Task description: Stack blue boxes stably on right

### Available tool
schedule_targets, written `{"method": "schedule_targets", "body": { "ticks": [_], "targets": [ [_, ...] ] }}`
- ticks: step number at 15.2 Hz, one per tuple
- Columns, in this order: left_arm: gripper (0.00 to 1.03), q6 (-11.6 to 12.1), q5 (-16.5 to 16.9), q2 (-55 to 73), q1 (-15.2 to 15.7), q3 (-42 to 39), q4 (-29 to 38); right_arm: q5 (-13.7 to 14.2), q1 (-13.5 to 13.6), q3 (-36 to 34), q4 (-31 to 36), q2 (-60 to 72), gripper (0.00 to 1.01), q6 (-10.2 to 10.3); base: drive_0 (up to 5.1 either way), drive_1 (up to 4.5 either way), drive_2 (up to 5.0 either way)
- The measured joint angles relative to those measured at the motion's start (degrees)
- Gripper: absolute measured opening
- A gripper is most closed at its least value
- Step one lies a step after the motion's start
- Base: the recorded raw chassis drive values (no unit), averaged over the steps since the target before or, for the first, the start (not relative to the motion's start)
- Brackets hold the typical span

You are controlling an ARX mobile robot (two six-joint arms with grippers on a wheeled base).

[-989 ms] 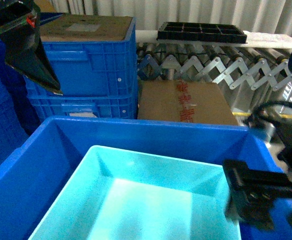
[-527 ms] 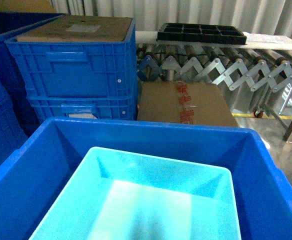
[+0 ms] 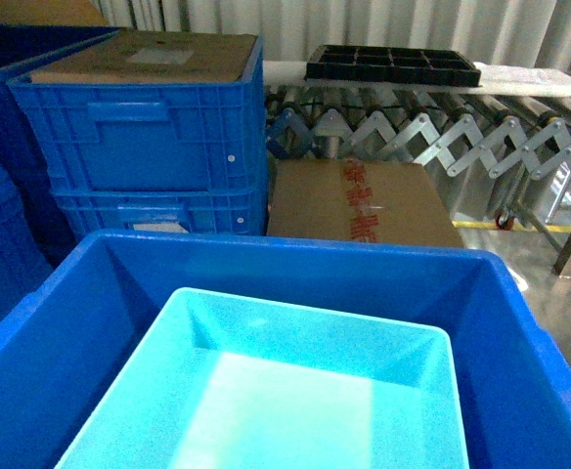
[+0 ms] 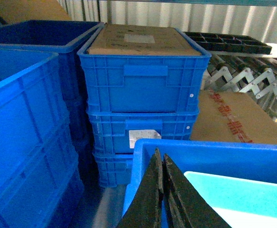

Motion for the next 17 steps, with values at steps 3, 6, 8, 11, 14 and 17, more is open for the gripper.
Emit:
{"method": "schedule_targets", "body": {
  "ticks": [3,6,8,11,14,17],
  "targets": [
    [0.02,0.0,0.0,-7.6,0.1,-2.6,-5.0,-0.5,0.4,-1.1,-8.6,-9.9,0.02,0.0,0.0,0.00,0.0],
    [0.02,0.0,0.0,-12.2,0.1,-5.0,-7.1,-0.5,0.4,-1.2,-16.4,-18.4,0.02,-0.1,0.0,0.00,0.0],
    [0.02,0.0,0.0,-18.3,0.1,-5.0,-11.8,-0.5,0.4,-1.2,-21.0,-23.3,0.02,-0.1,0.0,0.00,0.0],
    [0.02,0.0,0.0,-24.9,0.1,-5.0,-18.3,-0.5,0.4,-1.2,-26.8,-29.1,0.02,0.0,0.0,0.00,0.0],
    [0.02,0.0,0.0,-30.2,0.1,-5.0,-23.4,-0.5,0.4,-1.2,-31.2,-33.6,0.02,-0.1,0.0,0.00,0.0],
    [0.02,0.0,0.0,-34.2,0.1,-5.0,-27.5,-0.5,0.4,-1.2,-34.7,-37.2,0.02,0.0,0.0,0.00,0.0]
  ]
}}
